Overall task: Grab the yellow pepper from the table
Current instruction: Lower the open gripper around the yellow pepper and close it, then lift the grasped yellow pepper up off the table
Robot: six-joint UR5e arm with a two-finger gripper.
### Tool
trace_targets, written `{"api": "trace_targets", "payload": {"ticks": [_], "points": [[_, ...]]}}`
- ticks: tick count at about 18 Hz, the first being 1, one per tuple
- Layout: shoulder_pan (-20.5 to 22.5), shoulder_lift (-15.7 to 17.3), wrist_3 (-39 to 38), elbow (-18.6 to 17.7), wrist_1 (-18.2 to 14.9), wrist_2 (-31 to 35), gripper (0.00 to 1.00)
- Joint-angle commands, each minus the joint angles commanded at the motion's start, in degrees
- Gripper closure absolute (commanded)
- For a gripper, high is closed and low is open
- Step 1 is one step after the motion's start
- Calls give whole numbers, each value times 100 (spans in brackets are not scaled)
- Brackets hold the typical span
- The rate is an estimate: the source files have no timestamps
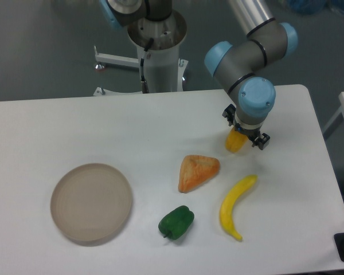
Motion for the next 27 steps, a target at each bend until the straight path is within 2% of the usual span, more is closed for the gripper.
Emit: {"api": "trace_targets", "payload": {"ticks": [5,8,10,11,15,18,22,27], "points": [[44,36,0,-19,45,0,1],[79,44,9,-1,36,-35,43],[79,44,26,-1,36,-53,59],[79,44,35,8,36,-53,62],[79,44,35,87,10,-53,65],[71,44,70,446,-34,-175,65],[9,-43,79,1061,-69,-878,64],[-246,-289,79,1641,-52,-975,63]]}}
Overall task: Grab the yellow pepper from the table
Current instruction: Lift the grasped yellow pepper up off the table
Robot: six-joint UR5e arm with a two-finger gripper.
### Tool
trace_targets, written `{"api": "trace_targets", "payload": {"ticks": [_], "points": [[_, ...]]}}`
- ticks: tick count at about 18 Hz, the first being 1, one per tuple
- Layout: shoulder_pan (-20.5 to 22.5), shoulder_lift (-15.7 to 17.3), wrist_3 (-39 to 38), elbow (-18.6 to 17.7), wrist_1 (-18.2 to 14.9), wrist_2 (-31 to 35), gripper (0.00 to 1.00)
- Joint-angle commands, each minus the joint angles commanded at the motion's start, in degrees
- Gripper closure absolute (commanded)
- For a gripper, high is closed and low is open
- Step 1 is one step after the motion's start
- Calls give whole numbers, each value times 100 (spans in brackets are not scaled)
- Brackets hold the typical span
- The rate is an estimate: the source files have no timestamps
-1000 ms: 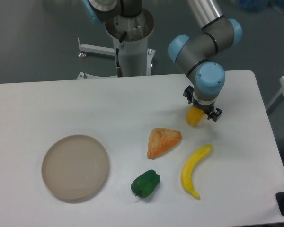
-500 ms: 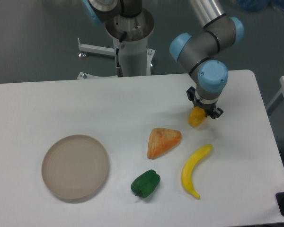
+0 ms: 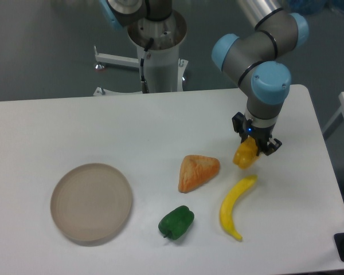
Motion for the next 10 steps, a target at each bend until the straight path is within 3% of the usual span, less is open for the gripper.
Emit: {"api": "trace_targets", "payload": {"ticks": [4,10], "points": [[-246,-264,-61,405,9,-9,63],[-246,-317,-26,441,17,9,63]]}}
